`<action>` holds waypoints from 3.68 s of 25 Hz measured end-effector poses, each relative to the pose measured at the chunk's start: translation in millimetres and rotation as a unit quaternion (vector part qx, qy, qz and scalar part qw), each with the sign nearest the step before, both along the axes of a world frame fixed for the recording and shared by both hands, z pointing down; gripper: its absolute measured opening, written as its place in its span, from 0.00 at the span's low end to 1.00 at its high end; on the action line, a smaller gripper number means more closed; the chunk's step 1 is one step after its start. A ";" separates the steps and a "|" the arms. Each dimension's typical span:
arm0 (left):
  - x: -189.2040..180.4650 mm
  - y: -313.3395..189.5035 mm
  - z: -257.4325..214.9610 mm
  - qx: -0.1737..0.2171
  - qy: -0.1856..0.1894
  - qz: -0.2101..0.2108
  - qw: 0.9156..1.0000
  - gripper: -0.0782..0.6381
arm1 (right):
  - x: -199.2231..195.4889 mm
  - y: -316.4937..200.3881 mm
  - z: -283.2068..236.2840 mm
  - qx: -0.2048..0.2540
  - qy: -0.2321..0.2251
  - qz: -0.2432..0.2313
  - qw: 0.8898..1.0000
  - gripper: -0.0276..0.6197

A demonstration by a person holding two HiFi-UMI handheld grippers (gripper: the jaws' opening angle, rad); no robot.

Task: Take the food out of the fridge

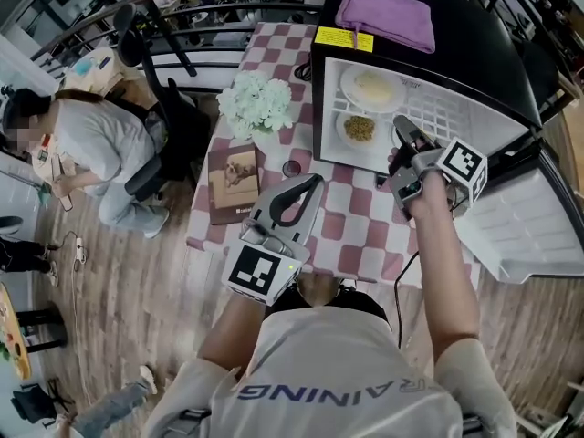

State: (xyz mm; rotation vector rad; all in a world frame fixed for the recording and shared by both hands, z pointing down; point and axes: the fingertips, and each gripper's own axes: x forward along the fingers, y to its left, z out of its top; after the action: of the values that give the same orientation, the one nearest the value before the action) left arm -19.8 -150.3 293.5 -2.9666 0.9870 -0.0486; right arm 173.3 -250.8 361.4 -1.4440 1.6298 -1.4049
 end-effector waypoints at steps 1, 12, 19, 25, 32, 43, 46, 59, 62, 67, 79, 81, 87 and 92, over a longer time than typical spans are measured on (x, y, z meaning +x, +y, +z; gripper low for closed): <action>-0.9 -1.1 0.0 0.000 0.001 0.000 1.000 0.12 | 0.6 -7.6 5.3 -0.011 -0.020 0.007 1.000 0.23; -16.1 -11.9 6.2 -0.017 0.023 0.002 1.000 0.12 | -5.7 -47.8 31.6 -0.090 -0.071 0.044 0.992 0.23; -22.1 -15.8 8.3 -0.022 0.031 0.005 0.999 0.12 | -4.3 -54.2 36.0 -0.106 -0.082 0.061 0.989 0.23; -26.9 -16.3 8.7 -0.017 0.031 0.007 0.999 0.12 | -2.9 -55.6 41.1 -0.109 -0.097 0.080 0.986 0.21; -29.8 -15.7 10.5 -0.020 0.029 0.006 0.999 0.12 | -2.0 -59.4 40.0 -0.085 -0.135 0.099 0.982 0.17; -33.5 -11.9 12.9 -0.017 0.027 -0.001 0.999 0.12 | 2.8 -63.5 38.7 -0.043 -0.142 0.104 0.983 0.09; -34.5 -10.1 11.6 -0.020 0.028 -0.004 0.999 0.12 | 2.2 -70.0 33.6 -0.034 -0.147 0.101 0.983 0.13; -36.2 -11.8 12.4 -0.024 0.026 -0.008 0.999 0.12 | 1.6 -51.7 40.0 -0.048 -0.128 0.105 0.985 0.09; -33.1 -9.8 11.4 -0.028 0.027 -0.002 0.999 0.12 | -0.5 -39.0 37.2 -0.045 -0.123 0.104 0.986 0.09; -28.6 -5.8 9.7 -0.026 0.025 0.006 0.999 0.12 | -4.6 -15.4 40.1 -0.051 -0.122 0.100 0.986 0.09; -33.7 -3.7 10.0 -0.018 0.014 0.003 1.000 0.12 | -12.4 -17.1 55.1 -0.045 -0.135 0.093 0.985 0.09; -34.3 -3.2 10.5 -0.021 0.012 0.001 1.000 0.12 | -13.0 -20.8 56.9 -0.044 -0.139 0.092 0.985 0.09; -35.7 -2.3 12.3 -0.008 0.008 0.001 1.000 0.12 | -14.8 -15.4 52.1 -0.029 -0.151 0.090 0.984 0.09; -32.6 0.1 10.1 -0.020 0.010 0.005 1.000 0.12 | -16.8 1.3 42.2 -0.011 -0.154 0.083 0.985 0.09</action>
State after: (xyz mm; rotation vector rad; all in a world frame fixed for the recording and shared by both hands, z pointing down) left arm -52.4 -150.2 303.6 -3.0137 0.9839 -0.0372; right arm 156.5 -249.4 403.5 -1.2682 1.2769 -1.4697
